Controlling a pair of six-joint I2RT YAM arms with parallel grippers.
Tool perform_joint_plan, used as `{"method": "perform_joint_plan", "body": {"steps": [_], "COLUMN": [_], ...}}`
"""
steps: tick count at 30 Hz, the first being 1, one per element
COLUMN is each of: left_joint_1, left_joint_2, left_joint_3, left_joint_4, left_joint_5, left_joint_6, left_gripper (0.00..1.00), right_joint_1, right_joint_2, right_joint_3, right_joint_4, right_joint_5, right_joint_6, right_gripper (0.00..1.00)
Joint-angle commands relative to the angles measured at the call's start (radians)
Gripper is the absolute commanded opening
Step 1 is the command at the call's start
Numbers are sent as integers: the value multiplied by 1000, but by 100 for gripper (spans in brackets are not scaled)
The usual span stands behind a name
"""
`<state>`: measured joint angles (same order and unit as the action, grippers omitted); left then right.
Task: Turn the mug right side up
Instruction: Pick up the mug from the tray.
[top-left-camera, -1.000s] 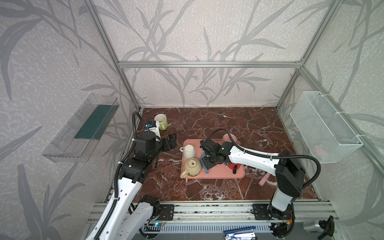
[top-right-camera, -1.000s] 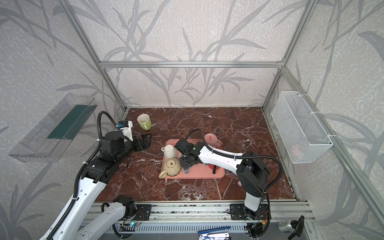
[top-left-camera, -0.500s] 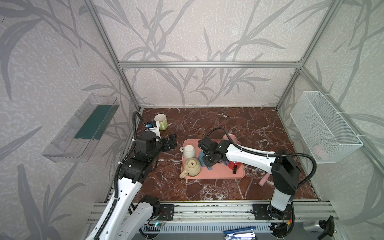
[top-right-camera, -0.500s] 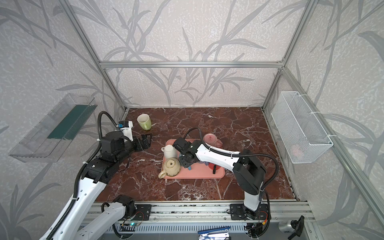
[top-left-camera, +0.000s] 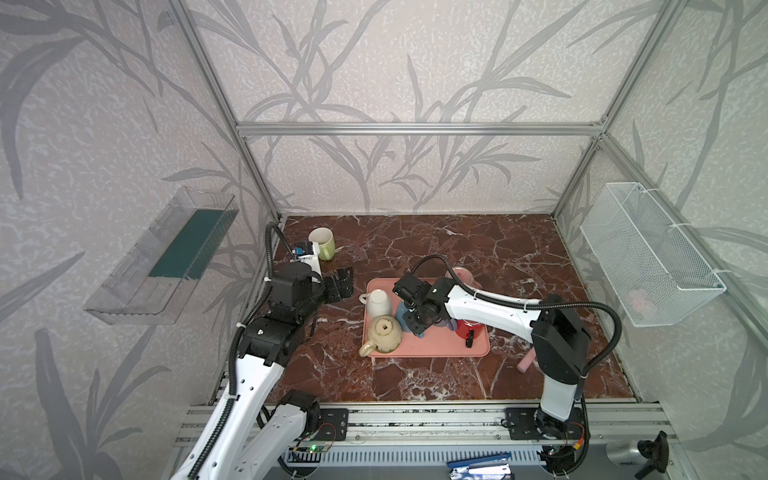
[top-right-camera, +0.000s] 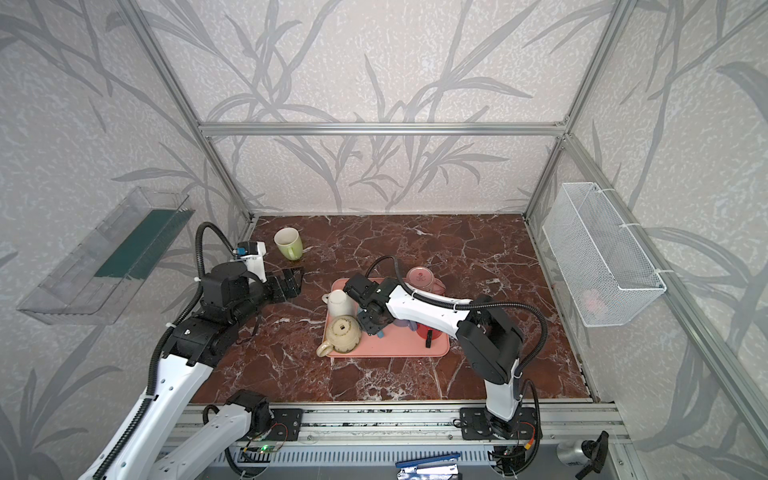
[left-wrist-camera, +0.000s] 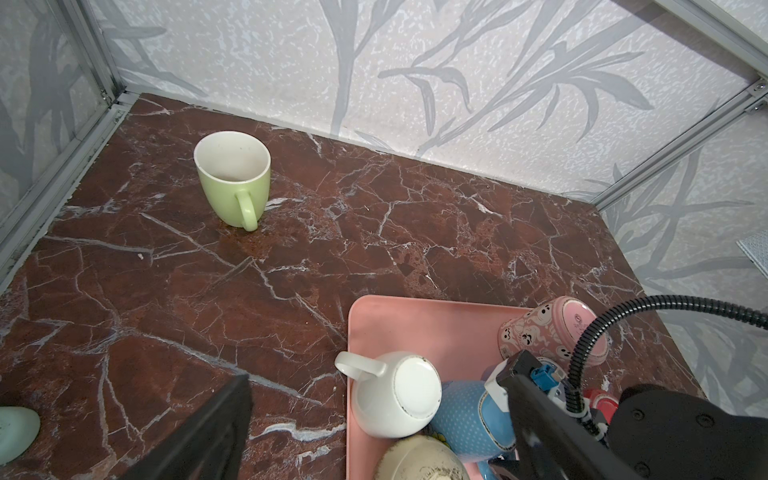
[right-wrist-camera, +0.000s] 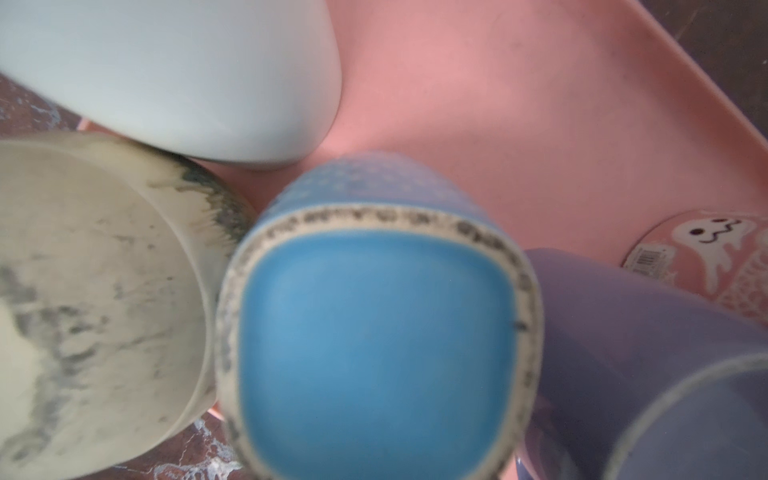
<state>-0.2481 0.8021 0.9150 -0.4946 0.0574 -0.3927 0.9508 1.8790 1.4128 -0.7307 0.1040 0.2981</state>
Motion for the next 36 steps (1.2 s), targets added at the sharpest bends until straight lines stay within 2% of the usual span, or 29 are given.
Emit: {"method": "perform_joint_plan", "body": {"steps": [1,7,23,26,31,36], "left_joint_1": [-5,-5,-5,-5,-5,-5], "left_joint_2": [1,1,4,6,-1,9], "left_joint_3": [-6,-5,-8,-8,-20,-19], "left_joint_4": [-11,-12,-11,-9,14,19], "left_joint_5": [-5,-2,-1,6,39,48], "left_joint_6": [12,14,13,12,11,11], "left_gripper": [94,94,94,94,94,94], "right_joint_1": [-6,-12,-21,-32,-80,-114], "right_joint_2": [17,29,10,-11,-63,-120], "right_joint_3": [35,40,34,24,-15,-44], "right_joint_4": [-17,-14,2,15,77,119], "right_joint_5": [5,3,5,-9,-134,-189], "right_joint_6": [-8,-10,-7,-4,19,22], "right_gripper": [38,35,0,0,0,0]}}
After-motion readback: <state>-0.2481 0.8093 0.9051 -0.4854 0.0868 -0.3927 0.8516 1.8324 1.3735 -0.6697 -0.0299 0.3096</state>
